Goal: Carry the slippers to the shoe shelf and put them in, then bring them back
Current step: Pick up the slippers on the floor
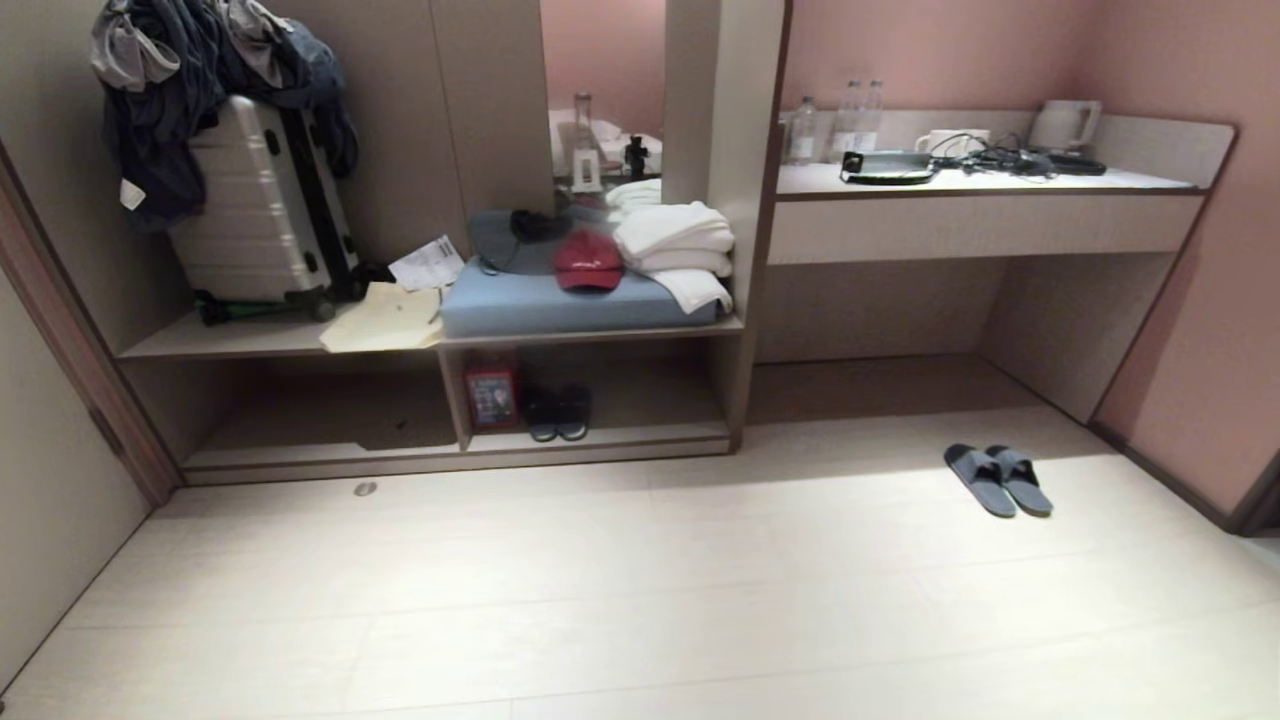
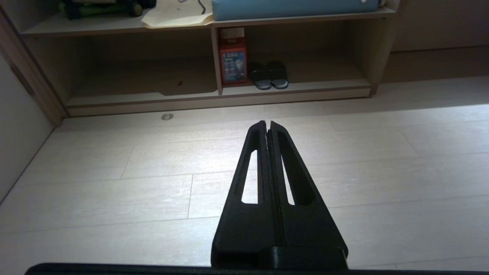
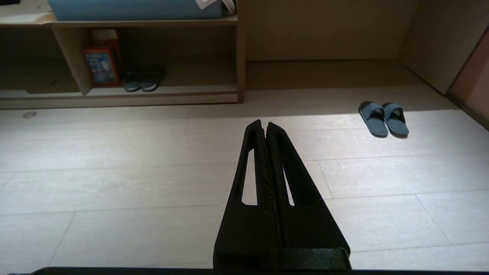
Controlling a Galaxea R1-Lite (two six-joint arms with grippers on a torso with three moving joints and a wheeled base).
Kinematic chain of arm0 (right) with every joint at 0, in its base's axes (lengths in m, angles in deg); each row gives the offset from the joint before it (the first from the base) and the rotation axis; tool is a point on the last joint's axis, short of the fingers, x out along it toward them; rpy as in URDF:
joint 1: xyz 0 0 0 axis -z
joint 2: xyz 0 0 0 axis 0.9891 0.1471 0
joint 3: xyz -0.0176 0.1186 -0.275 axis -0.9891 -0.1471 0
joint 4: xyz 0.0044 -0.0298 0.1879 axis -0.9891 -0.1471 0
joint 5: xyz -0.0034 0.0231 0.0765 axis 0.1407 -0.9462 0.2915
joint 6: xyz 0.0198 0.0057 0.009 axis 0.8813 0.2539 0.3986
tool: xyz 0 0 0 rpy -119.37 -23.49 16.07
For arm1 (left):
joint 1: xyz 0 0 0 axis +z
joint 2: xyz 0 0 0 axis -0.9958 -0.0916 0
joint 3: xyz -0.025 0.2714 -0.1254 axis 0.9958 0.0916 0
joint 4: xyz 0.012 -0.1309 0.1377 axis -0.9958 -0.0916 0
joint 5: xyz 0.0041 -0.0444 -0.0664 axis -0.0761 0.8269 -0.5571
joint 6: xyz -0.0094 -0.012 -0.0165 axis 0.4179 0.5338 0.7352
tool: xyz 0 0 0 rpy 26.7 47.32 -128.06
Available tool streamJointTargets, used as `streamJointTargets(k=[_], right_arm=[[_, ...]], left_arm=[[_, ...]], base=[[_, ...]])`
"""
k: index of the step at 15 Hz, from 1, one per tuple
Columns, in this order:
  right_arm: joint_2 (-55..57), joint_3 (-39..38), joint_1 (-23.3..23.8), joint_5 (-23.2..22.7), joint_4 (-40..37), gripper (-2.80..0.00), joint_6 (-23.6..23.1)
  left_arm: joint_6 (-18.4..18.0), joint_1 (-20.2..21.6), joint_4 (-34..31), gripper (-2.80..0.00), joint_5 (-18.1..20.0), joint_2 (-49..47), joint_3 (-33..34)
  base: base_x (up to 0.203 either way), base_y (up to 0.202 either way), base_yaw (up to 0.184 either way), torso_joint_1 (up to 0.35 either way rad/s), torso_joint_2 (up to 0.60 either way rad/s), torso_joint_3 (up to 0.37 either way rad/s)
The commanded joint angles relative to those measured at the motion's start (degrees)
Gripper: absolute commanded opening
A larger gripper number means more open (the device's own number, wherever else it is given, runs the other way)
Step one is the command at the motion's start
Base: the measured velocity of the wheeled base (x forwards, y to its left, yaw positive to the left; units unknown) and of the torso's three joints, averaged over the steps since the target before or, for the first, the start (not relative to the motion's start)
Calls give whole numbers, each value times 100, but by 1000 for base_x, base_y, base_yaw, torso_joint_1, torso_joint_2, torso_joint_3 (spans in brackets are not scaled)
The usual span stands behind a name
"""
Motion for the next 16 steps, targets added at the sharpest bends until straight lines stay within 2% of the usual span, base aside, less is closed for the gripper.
streamJointTargets(k=[1, 16], right_arm=[[-9, -8, -2, 0, -1, -280, 1], [0, -9, -2, 0, 7, -280, 10]], left_arm=[[-1, -2, -1, -280, -1, -2, 0], [-1, -2, -1, -280, -1, -2, 0]], base=[[194, 0, 0, 6, 7, 2], [195, 0, 0, 3, 2, 3]])
